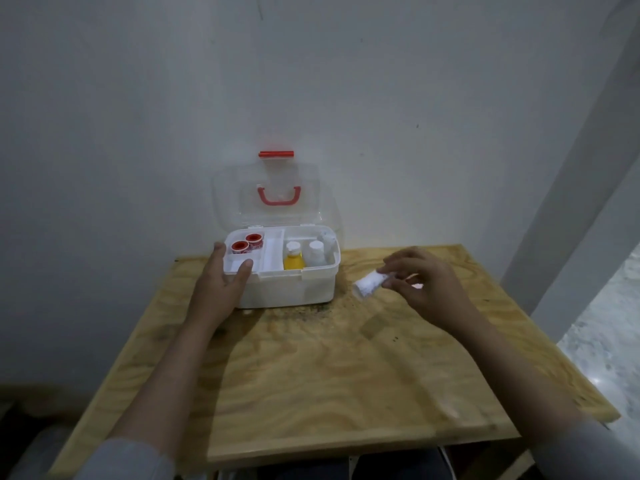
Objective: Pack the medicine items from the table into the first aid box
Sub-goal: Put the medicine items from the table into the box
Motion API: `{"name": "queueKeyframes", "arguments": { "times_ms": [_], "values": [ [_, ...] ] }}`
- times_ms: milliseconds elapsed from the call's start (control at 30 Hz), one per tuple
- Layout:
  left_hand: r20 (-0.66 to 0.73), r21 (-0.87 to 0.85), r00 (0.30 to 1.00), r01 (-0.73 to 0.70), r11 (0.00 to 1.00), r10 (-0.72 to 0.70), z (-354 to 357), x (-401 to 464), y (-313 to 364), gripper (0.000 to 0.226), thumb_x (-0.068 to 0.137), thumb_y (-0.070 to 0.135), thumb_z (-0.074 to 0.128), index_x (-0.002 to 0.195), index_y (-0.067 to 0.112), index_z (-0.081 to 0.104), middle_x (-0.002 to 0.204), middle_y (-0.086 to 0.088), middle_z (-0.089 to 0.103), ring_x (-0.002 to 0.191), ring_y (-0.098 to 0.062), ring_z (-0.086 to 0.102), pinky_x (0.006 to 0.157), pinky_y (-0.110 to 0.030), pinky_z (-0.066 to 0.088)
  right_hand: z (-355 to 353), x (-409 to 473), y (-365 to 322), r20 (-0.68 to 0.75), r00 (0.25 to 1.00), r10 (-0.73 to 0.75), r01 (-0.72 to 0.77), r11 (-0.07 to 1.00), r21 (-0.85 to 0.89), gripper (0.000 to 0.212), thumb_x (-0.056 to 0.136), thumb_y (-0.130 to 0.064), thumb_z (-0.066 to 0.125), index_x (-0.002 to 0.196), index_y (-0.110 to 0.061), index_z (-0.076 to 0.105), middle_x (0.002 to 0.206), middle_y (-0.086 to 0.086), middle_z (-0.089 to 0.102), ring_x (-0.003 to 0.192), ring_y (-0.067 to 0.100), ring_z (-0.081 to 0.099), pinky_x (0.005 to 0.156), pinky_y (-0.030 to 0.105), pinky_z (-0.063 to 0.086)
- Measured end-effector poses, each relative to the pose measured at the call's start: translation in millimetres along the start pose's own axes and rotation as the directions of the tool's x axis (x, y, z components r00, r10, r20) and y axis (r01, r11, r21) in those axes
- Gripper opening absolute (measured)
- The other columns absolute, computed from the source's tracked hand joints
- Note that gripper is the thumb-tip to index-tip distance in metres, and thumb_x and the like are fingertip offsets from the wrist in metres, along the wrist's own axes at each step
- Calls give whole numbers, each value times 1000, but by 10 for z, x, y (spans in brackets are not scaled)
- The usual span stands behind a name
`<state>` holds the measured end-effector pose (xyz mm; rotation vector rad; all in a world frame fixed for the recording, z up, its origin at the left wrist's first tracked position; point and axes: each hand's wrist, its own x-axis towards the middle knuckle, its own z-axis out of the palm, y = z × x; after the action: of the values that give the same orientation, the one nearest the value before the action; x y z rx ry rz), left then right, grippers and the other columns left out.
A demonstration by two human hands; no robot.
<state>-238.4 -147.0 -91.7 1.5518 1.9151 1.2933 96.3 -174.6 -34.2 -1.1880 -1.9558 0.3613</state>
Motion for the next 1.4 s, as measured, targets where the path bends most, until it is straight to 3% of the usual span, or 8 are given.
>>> {"name": "queueKeyframes", "arguments": {
  "times_ms": [167,400,533,700,867,1133,1267,1400],
  "values": [
    [7,12,1000,14,1000,-14,-8,-17,42,75,88,55,48,150,28,18,159,1,22,141,-26,31,106,-44,37,160,694,-431,90,984,-151,149,989,26,20,72,-10,77,91,-18,75,102,3,68,75,16,64,72,26,54],
    [6,12,1000,4,1000,-4,-19,-8,16,76,87,57,49,151,29,18,159,5,21,143,-21,28,108,-39,34,672,1460,-711,348,915,-203,224,974,-21,20,76,-9,73,94,-17,75,106,3,68,84,19,64,80,35,55],
    [8,-12,1000,-13,1000,13,-15,-19,-2,74,88,54,50,150,29,18,158,7,22,142,-18,28,104,-30,32,999,1723,-772,555,821,-134,222,970,-95,17,77,-9,71,92,-15,75,108,1,69,74,3,57,65,12,45],
    [-3,-27,1000,-5,1000,5,10,-10,-30,73,87,55,50,149,33,19,158,9,22,142,-17,28,107,-37,36,1314,1864,-701,697,717,8,187,961,-203,16,78,-12,70,91,-17,76,103,-1,73,93,16,64,88,33,53],
    [-24,-16,1000,-4,1000,4,43,-7,-26,71,87,55,50,148,35,19,158,10,22,142,-20,30,104,-39,40,1343,1849,-670,673,740,5,128,981,-148,18,76,-12,71,92,-16,76,100,-1,73,91,17,65,86,33,54],
    [-30,-21,1000,-3,1000,2,58,5,-19,72,87,55,50,148,34,20,158,8,23,140,-21,32,103,-41,42,940,1736,-593,475,877,-79,88,996,3,22,75,-8,74,97,-12,73,110,3,70,83,11,66,76,20,52],
    [-33,-58,999,-9,998,7,68,2,-22,72,87,53,51,149,33,21,157,7,24,140,-21,32,105,-41,41,512,1556,-445,351,935,-52,31,997,65,19,74,-10,76,92,-15,75,101,1,74,81,7,68,83,24,54],
    [-30,-79,1000,-11,997,9,62,17,-52,75,84,55,54,148,33,22,156,6,27,139,-21,34,107,-45,40,101,1215,-159,274,961,28,-32,999,12,15,73,-12,77,86,-20,75,87,0,75,73,2,69,75,22,54]
  ]
}}
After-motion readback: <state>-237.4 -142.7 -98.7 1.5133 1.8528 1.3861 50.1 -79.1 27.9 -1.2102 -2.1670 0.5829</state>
